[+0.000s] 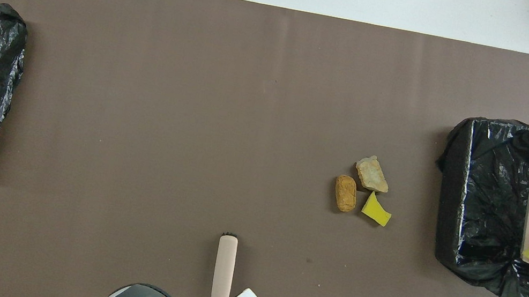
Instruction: Sweep and dump trash in bin
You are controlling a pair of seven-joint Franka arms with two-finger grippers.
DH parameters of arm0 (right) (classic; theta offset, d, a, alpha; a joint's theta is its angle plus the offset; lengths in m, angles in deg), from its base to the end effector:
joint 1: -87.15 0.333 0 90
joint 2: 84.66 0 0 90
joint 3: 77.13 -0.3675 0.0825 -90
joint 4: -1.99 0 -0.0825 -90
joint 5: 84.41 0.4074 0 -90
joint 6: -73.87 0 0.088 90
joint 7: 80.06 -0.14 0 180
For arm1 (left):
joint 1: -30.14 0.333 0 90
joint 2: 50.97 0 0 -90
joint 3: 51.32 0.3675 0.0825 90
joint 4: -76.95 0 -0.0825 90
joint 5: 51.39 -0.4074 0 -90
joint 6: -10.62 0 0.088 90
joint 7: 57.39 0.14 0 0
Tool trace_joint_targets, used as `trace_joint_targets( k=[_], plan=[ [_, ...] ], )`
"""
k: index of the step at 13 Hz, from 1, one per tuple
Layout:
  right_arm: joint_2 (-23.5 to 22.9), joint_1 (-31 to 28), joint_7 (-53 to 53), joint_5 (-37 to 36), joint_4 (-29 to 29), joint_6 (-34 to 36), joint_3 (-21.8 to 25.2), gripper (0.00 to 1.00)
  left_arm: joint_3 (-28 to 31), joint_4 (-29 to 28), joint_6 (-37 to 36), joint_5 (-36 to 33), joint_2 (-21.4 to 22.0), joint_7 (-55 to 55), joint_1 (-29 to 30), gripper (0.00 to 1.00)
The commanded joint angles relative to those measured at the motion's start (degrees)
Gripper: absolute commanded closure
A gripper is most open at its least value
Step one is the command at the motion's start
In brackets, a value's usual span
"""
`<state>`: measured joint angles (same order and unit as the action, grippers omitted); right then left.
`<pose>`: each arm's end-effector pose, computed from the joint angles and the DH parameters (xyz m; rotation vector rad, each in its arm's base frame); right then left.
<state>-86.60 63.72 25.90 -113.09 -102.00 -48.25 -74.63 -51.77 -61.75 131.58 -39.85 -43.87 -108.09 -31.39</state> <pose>0.5564 -0.3084 0.5636 1.8548 1.9223 -0.4200 0.2017 -0.4109 0.3464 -3.0535 0.1173 0.3638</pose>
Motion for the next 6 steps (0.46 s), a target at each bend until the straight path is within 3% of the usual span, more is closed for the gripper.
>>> trace_joint_targets(
  k=[1, 2, 3, 4, 5, 6],
  plan=[
    [-2.5, -1.3, 1.4, -2.9, 0.7, -2.8, -0.5, 1.0, 1.1, -0.9, 1.2, 0.9, 0.1, 1.1, -0.9, 0.64],
    [-3.2, -1.3, 1.4, -3.5, 0.7, -4.3, -0.5, 1.0, 1.2, -0.5, 1.1, 0.9, -0.2, 1.2, -0.6, 0.6],
    [-3.6, -1.3, 1.3, -4.1, 0.7, -5.0, -0.5, 1.0, 1.2, 0.2, 0.9, 0.9, -0.9, 1.5, -0.3, 0.44],
    [-3.6, -1.2, 0.8, -5.1, 0.6, -4.5, -0.4, 1.0, 1.3, 1.2, 0.7, 0.9, -1.0, 3.0, 0.4, 0.1],
    [-3.5, -0.7, 0.1, -7.2, 0.5, -3.8, -0.4, 1.0, 1.3, 2.7, 0.4, 0.9, -1.1, 5.1, 2.4, 0.0],
    [-3.5, -0.3, -1.2, -9.7, 0.5, -3.2, -0.5, 1.0, 1.3, 4.6, -0.6, 0.9, -1.2, 6.4, 4.5, 0.0]
  ],
)
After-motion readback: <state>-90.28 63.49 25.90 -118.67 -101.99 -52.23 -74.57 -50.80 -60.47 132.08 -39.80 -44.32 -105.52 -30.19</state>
